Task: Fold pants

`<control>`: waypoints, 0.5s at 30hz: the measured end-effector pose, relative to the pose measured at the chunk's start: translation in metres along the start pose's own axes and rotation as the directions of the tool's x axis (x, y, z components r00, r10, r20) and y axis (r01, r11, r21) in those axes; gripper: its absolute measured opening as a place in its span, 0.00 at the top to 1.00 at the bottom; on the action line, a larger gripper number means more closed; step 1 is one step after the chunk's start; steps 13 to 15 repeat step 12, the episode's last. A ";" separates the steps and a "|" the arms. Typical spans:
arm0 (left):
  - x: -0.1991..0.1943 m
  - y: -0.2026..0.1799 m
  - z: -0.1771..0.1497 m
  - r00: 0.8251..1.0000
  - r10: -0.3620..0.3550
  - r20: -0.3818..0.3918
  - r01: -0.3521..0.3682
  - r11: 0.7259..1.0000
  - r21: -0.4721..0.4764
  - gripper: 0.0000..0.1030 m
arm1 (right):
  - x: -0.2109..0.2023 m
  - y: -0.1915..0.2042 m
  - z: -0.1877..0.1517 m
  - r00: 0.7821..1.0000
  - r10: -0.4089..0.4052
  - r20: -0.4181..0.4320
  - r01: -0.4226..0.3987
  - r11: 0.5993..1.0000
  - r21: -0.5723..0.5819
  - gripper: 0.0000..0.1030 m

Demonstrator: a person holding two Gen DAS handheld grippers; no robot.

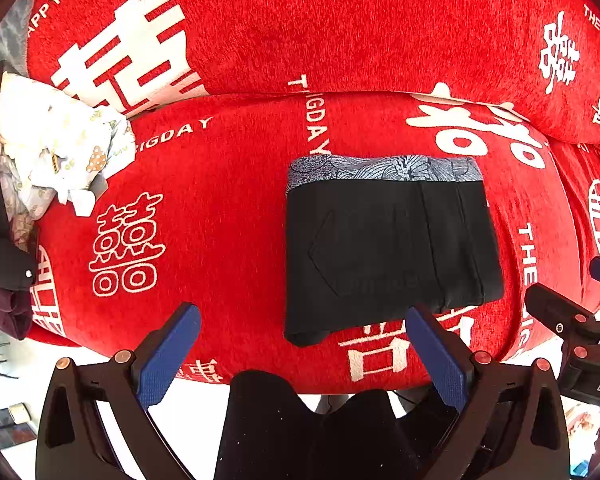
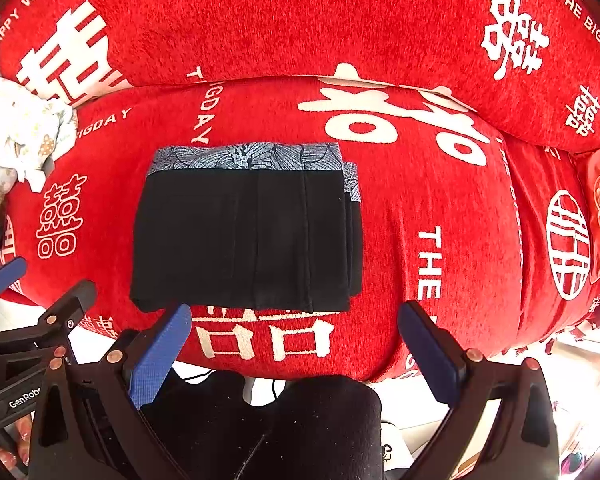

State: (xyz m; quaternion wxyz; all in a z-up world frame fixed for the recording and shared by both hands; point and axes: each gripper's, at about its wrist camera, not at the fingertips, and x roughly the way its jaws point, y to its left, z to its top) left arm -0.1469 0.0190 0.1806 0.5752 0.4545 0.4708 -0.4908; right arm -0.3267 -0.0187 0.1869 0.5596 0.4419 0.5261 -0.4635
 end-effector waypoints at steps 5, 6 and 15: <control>0.000 0.000 0.001 1.000 0.000 0.003 0.000 1.000 0.003 0.00 | 0.003 0.001 -0.002 1.000 -0.003 -0.006 0.003 1.000 0.010 0.00; 0.001 0.002 0.002 1.000 -0.001 0.006 0.001 1.000 0.007 0.00 | 0.004 0.001 -0.002 1.000 -0.003 -0.009 0.003 1.000 0.012 0.00; 0.000 0.005 0.004 0.999 -0.017 0.038 0.016 1.000 0.027 0.00 | 0.006 0.004 -0.003 1.000 -0.002 -0.015 0.002 1.000 0.019 0.00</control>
